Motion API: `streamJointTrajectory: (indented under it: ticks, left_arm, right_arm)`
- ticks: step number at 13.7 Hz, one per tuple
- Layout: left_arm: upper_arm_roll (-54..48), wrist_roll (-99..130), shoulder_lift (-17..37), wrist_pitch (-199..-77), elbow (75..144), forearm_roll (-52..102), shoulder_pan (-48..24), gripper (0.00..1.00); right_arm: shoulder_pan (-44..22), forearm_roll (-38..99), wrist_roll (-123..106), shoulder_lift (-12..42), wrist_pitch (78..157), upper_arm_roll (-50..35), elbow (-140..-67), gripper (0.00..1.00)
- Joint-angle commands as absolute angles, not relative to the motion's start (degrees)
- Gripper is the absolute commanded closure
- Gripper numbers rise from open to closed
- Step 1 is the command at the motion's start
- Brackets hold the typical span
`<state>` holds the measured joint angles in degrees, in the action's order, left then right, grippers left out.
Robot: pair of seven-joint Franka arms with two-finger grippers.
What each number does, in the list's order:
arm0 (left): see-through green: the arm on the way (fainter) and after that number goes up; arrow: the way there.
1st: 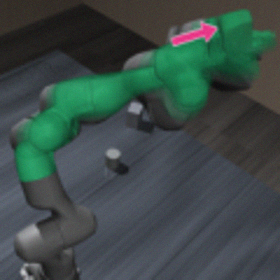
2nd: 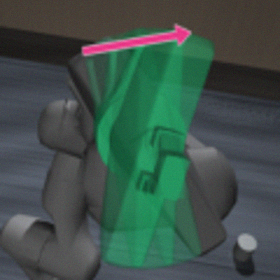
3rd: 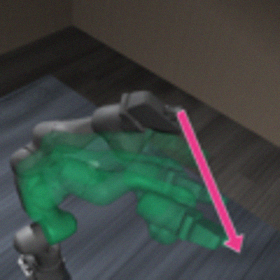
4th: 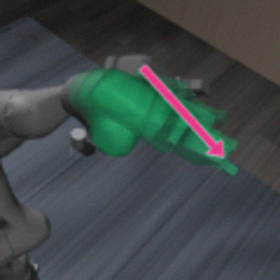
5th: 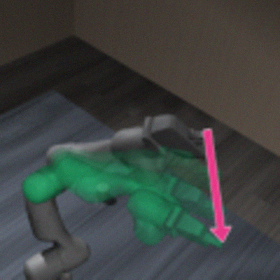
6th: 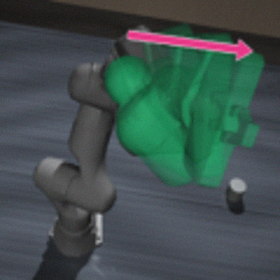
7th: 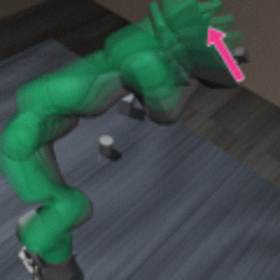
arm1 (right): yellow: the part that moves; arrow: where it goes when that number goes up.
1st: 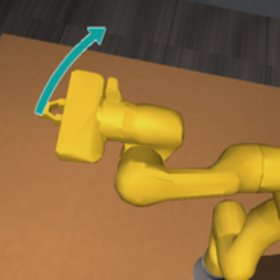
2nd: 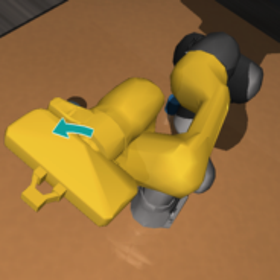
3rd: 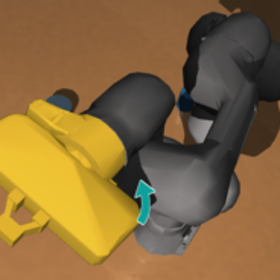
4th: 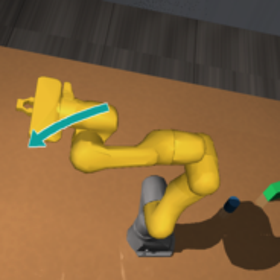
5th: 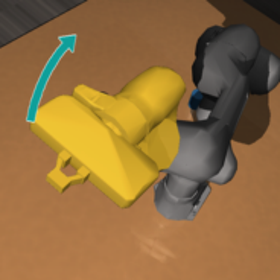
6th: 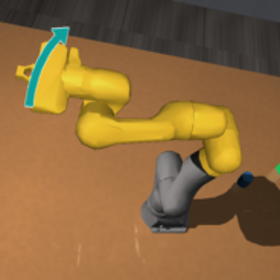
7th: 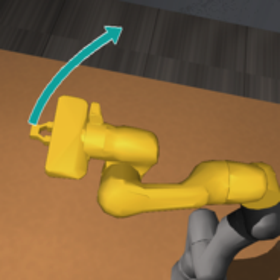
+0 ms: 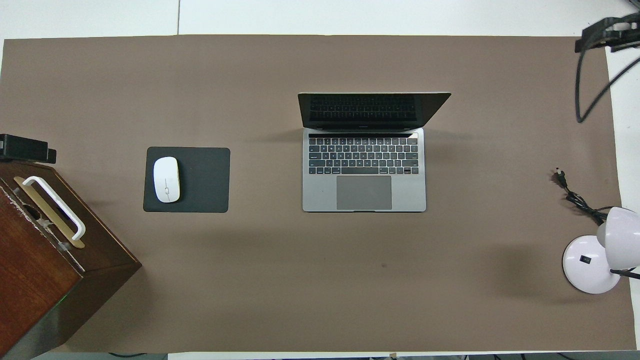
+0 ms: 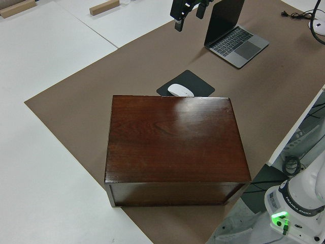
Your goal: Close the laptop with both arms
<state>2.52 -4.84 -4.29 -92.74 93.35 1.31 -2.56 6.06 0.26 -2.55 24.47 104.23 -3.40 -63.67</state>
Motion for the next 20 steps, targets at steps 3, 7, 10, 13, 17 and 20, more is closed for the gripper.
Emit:
streamJointTrajectory:
  ticks: [3, 7, 10, 13, 17, 20]
  left_arm:
    - [2.2, -5.1, -4.66, -92.72, 93.61, 1.49, -2.9, 0.0]
    - [2.11, -5.01, -4.75, -93.25, 93.87, 1.67, -2.9, 0.0]
    - [2.11, -4.57, -4.83, -93.08, 93.96, 1.85, -2.81, 0.61]
    - [2.2, -4.57, -4.75, -94.13, 93.96, 1.85, -2.64, 1.0]
    - [1.94, -5.19, -5.44, -97.98, 96.4, 1.93, -2.99, 1.0]
    - [1.76, -5.27, -8.08, -105.08, 103.33, 4.99, -5.44, 1.0]
  right_arm:
    - [-3.67, -4.19, 6.84, 38.21, 117.22, -2.46, -55.2, 1.0]
    - [-10.89, -10.36, 18.34, 40.69, 119.62, -2.02, -55.28, 1.0]
    - [-14.58, -11.51, 21.18, 40.52, 118.66, -2.2, -56.25, 1.0]
    - [-17.4, -12.74, 24.26, 40.52, 118.74, -2.37, -57.3, 1.0]
    - [-17.4, -12.66, 24.52, 40.17, 118.74, -2.46, -58.18, 1.0]
    - [-16.7, -12.22, 24.43, 39.73, 118.39, -2.55, -59.5, 1.0]
